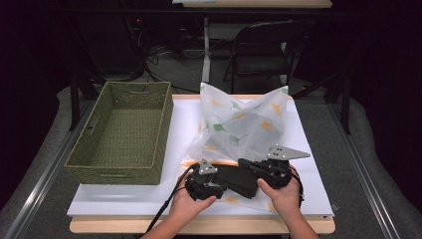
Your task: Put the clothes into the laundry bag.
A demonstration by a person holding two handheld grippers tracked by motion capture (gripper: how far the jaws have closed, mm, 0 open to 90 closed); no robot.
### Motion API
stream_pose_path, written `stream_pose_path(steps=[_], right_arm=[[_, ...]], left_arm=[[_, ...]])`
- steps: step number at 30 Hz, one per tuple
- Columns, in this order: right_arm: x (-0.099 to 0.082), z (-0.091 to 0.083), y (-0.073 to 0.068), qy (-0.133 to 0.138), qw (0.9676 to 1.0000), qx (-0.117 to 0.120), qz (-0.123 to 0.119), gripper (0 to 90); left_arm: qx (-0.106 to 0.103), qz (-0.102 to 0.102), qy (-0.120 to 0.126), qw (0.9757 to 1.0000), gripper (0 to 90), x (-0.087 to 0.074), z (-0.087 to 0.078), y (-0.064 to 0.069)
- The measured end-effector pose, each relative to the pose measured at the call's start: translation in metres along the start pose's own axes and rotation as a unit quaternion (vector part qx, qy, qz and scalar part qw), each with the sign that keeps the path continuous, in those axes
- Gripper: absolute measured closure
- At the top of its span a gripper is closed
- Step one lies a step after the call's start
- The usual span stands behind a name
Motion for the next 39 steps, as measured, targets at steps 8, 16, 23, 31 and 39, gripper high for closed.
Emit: stream_pose_path(steps=[8,16,23,31,39], right_arm=[[0.0,-0.001,0.001,0.001,1.0,-0.002,0.001,90.0],[-0.001,0.001,0.0,-0.003,1.0,0.001,0.002,90.0],[-0.001,0.002,-0.005,-0.003,0.9999,0.01,0.0,90.0],[0.001,0.003,-0.011,-0.001,0.9998,0.018,-0.001,90.0],[-0.004,0.007,-0.008,-0.007,0.9998,0.015,0.007,90.0]], left_arm=[[0.002,-0.007,-0.006,1.0,48.5,-0.006,0.018,-0.007],[0.037,0.028,-0.008,0.9989,74.7,-0.004,0.019,-0.013],[0.056,0.001,0.022,0.9982,75.9,0.02,0.015,-0.031],[0.089,-0.033,0.051,0.9941,75.8,0.04,0.022,-0.063],[0.12,-0.03,0.03,0.9918,74.4,0.035,0.038,-0.082]])
Point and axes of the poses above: each handheld gripper's, and its own axes: z roughly forward along the jaws, x roughly out of its top, y roughly to its right, the point moved 8 cm from there along z, roughly forward along the jaws, and after that the axes turned 7 degrees about y, right-handed, at the moved point
